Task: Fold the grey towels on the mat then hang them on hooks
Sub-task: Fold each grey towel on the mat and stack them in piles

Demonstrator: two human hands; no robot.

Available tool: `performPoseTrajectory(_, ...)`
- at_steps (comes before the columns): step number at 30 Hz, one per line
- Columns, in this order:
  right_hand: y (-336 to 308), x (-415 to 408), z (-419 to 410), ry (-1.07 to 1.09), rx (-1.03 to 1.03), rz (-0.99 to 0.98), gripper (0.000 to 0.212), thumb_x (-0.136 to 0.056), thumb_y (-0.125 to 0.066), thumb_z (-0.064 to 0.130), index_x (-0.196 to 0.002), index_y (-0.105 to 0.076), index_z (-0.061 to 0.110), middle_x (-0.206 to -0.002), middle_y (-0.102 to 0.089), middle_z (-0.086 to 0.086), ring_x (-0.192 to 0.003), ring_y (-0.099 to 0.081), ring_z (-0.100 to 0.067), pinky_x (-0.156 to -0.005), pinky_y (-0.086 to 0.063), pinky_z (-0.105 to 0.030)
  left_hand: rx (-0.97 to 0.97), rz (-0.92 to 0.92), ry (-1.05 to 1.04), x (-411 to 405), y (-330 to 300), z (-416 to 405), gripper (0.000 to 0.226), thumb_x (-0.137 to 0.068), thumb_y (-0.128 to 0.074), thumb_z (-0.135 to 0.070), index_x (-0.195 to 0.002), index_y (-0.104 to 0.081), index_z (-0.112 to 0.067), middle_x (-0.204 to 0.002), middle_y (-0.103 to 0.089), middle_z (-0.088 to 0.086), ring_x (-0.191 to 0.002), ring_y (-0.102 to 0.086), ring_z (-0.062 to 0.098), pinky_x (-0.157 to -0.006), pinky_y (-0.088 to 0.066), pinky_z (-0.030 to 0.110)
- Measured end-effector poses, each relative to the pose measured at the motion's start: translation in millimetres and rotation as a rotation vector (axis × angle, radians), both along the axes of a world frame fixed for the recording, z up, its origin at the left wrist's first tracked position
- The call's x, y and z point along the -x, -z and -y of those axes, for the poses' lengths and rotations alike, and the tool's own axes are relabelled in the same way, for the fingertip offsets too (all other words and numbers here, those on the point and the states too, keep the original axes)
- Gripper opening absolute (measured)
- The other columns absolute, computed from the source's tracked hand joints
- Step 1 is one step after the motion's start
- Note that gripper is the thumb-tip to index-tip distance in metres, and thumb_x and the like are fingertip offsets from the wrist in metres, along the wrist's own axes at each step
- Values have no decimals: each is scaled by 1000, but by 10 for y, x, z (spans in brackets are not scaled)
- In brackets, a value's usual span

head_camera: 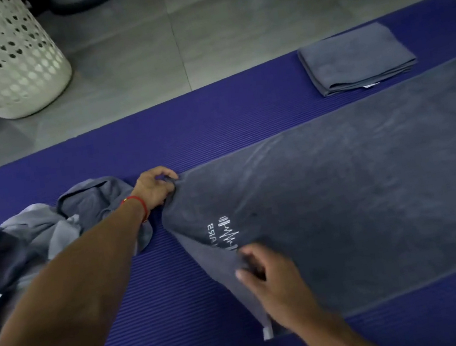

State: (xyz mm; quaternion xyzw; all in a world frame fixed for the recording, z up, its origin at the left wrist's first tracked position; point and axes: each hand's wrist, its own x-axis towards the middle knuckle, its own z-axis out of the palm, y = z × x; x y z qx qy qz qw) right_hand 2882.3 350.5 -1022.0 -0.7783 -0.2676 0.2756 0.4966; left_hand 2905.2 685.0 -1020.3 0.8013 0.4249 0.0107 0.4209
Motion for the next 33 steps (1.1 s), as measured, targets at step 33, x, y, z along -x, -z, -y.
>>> performPoseTrajectory(33,58,-3776,4528,1212,269,215,5,-91,-75,23,-93,-79,23,-80,-71,14,-73,-65,1,-72,-51,-15,-725,222,985,-5036,-864,3896,9,-88,-66,-10,-91,-58,-15,-85,-64,7,-79,-56,28,-69,-41,37)
